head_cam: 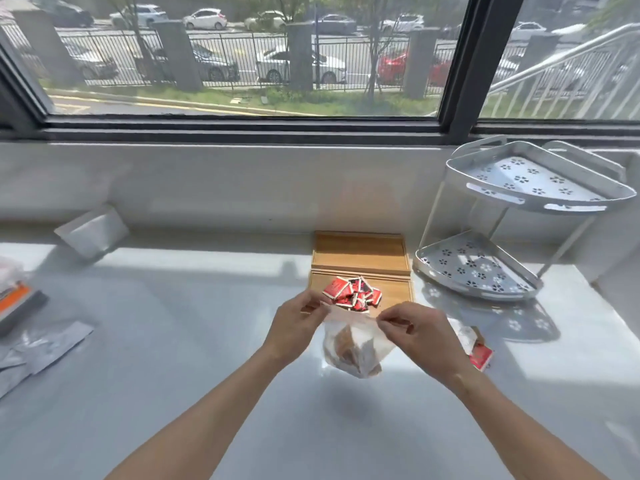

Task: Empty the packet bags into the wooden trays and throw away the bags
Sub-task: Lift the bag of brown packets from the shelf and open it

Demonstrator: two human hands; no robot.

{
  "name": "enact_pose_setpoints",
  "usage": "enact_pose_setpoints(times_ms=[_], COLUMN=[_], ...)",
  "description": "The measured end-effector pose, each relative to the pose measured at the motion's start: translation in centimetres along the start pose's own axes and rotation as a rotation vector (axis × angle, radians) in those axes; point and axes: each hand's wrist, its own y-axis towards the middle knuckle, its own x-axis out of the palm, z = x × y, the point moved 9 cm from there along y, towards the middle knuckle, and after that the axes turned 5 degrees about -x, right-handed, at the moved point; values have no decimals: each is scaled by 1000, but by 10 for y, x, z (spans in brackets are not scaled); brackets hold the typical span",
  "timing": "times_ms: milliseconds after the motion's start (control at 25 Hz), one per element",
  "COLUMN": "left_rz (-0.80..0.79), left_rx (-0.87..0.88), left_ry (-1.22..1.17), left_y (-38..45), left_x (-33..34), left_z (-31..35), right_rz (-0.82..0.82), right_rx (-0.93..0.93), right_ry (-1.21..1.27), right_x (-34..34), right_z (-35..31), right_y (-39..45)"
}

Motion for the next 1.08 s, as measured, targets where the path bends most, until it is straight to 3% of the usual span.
enact_pose_setpoints(times_ms=[400, 560, 760, 880, 1080], left_rz=[-6, 71, -227, -246, -284], left_rx=[-175, -274, -545, -535, -492], left_ry=[-65, 57, -117, -74, 19], left_y=[-14, -16, -40, -43, -42], left_x=[27, 24, 53, 51, 40], left_z=[-55, -53, -58, -55, -56], right_rz=[41, 140, 181, 107, -13], right_rx=[160, 138, 5, 31, 335], right_ry=[-40, -136, -234, -187, 158], right_x=[42, 45, 61, 71, 75], right_z=[13, 1, -23, -23, 1], right_y=[-56, -61, -64, -67, -66])
